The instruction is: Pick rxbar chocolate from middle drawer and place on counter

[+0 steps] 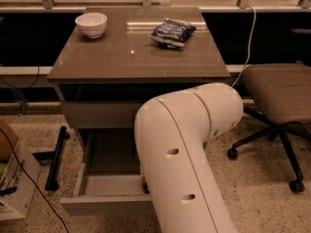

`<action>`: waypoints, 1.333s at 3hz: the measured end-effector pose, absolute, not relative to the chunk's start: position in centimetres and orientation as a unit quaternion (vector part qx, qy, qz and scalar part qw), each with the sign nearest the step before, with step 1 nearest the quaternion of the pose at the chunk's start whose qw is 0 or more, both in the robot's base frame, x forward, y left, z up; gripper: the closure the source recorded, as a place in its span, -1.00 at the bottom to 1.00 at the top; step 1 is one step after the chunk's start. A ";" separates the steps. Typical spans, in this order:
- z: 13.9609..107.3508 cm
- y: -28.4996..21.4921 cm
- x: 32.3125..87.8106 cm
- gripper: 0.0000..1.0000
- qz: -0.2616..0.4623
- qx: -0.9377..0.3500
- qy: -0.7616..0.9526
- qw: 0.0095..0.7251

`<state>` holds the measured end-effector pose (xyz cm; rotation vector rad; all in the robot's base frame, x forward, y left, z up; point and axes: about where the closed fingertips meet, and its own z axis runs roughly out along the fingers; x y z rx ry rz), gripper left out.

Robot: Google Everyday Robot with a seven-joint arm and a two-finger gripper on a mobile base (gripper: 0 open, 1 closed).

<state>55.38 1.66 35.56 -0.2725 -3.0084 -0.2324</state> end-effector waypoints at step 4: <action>36.3 1.8 55.1 1.00 -0.148 -0.063 -0.984 0.073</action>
Offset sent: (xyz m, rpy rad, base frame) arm -0.0255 -0.0168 0.0733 0.8957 0.1235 0.2536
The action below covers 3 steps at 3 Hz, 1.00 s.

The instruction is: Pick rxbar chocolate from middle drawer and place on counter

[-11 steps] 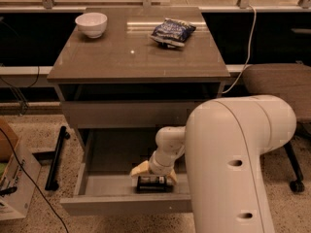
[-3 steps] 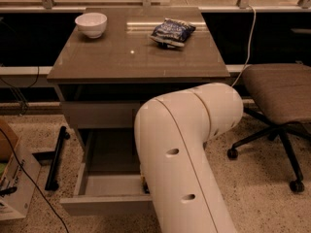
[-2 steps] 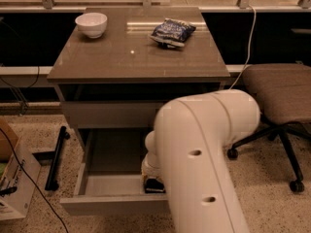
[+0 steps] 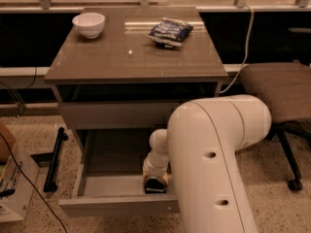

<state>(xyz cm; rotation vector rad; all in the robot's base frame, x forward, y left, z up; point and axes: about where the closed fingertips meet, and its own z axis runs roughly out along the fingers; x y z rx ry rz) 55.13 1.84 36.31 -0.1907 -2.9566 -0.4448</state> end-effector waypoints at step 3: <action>44.4 2.8 56.5 1.00 -0.292 -0.022 -0.954 0.066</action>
Offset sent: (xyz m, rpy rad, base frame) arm -0.0325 -0.1044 0.2036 1.0014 -0.1756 0.4317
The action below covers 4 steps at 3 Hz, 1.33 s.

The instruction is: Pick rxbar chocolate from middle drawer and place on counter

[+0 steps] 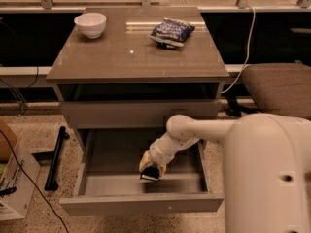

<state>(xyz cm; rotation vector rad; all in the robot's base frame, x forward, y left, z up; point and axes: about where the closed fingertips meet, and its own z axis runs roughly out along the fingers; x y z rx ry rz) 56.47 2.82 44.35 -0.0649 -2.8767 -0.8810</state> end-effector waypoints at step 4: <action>68.0 -8.5 52.8 1.00 -0.451 0.201 -0.867 -0.064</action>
Offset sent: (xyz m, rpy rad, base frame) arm -0.0439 -0.1675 0.2953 0.4639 -0.5526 0.4130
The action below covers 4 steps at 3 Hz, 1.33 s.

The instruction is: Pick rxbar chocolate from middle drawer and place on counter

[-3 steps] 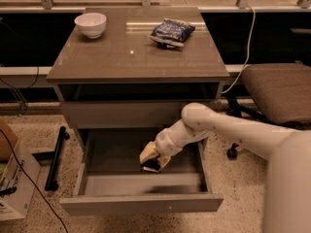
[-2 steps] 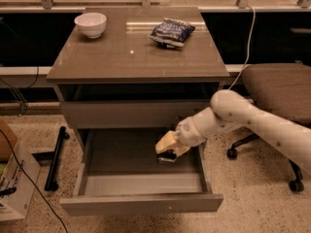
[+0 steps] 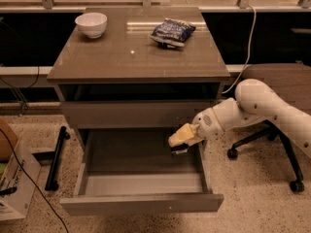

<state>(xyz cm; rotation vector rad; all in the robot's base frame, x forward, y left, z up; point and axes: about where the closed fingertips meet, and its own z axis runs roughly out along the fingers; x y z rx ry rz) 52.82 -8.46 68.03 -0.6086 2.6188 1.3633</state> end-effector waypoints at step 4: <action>77.5 -7.9 54.0 1.00 0.301 -0.251 0.902 0.181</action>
Offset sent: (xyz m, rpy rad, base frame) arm 0.0051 -0.0018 0.0334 -0.1318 -0.1372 -0.0653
